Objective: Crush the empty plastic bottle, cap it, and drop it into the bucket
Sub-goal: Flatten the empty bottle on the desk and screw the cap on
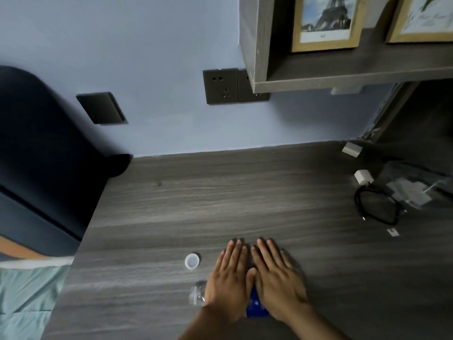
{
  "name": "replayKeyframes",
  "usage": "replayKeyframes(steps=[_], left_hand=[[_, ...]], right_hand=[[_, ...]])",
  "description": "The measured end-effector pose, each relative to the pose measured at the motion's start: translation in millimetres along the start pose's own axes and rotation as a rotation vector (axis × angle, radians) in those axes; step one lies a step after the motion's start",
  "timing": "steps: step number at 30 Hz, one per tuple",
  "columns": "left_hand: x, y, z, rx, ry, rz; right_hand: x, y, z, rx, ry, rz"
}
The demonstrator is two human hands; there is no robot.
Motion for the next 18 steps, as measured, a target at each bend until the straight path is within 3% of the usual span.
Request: replayKeyframes(steps=[3,6,10,14,18], left_hand=[[4,-7,3,-0.022,0.032,0.036],[5,-8,1,-0.063,0.013,0.039],[11,-2,9,-0.048,0.012,0.130],[9,1,8,-0.152,0.088,0.066],[2,5,21,-0.041,0.065,0.149]], right_hand=[[-7,7,1,-0.006,0.052,-0.053],[-18,16,8,0.124,0.072,-0.075],[-22,17,7,0.053,-0.080,-0.105],[-19,14,1,0.011,-0.113,-0.047],[-22,14,7,0.025,-0.069,0.004]])
Point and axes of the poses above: each hand's wrist, its own y-axis towards the middle knuckle, its own z-axis out of the palm, x = y × z, the point moved 3 cm from there along y, towards the middle knuckle, and after that the axes turned 13 degrees about y, right-handed, at the moved point
